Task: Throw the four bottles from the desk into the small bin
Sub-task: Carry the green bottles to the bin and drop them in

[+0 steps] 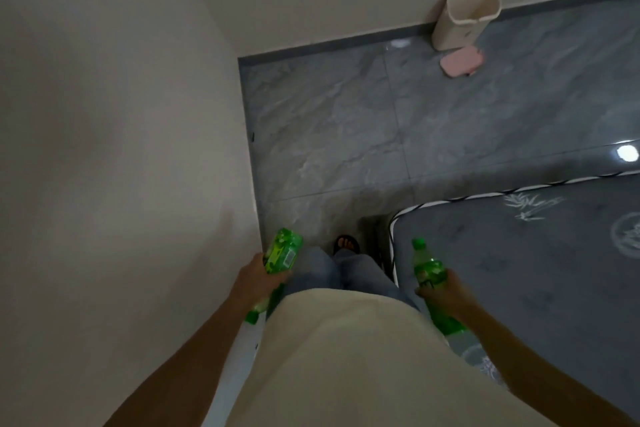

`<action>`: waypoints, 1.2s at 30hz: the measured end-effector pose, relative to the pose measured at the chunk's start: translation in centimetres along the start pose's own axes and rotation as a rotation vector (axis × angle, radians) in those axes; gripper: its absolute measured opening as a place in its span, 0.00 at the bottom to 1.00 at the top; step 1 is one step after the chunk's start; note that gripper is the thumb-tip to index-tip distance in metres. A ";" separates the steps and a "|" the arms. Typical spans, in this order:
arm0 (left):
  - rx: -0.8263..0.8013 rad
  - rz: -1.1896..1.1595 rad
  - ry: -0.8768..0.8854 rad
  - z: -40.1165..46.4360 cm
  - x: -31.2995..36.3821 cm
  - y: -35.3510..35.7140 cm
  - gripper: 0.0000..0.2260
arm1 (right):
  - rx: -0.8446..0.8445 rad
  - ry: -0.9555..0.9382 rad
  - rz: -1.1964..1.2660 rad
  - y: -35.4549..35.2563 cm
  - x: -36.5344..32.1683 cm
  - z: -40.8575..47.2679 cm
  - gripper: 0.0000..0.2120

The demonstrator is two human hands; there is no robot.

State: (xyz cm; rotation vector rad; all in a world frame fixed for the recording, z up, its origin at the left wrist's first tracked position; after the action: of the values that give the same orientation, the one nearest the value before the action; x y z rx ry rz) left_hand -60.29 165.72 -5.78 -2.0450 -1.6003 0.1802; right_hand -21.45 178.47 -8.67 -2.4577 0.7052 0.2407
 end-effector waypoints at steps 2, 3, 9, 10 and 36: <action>0.020 0.013 -0.054 0.2 0.5 -1.2 0.24 | 0.010 -0.045 0.037 -2.1 -3.8 2.3 0.22; 0.028 0.028 -0.079 0.5 0.6 -1.7 0.22 | 0.005 -0.066 0.047 -3.1 -5.7 3.5 0.18; -0.035 0.089 -0.169 4.0 3.1 -5.2 0.14 | 0.079 -0.122 0.056 -8.0 -14.6 9.5 0.31; -0.049 0.097 -0.171 5.0 4.1 -5.9 0.14 | 0.097 -0.127 0.059 -8.7 -15.8 10.3 0.32; -0.223 0.659 0.478 17.6 61.7 -1.9 0.27 | 0.238 0.517 0.726 -15.2 -8.8 10.6 0.13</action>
State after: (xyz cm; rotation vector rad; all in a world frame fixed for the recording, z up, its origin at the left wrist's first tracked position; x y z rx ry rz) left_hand -51.45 229.31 -6.56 -2.4831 -0.6545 -0.2519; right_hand -20.92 198.98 -7.44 -1.9481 1.7270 -0.2163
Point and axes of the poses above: each hand's wrist, its own z-axis towards the middle knuckle, its own y-axis out of the palm, x = y × z, the point moved 1 cm from there along z, towards the middle knuckle, and after that the axes turned 6 degrees about -y, right-handed, at the moved point
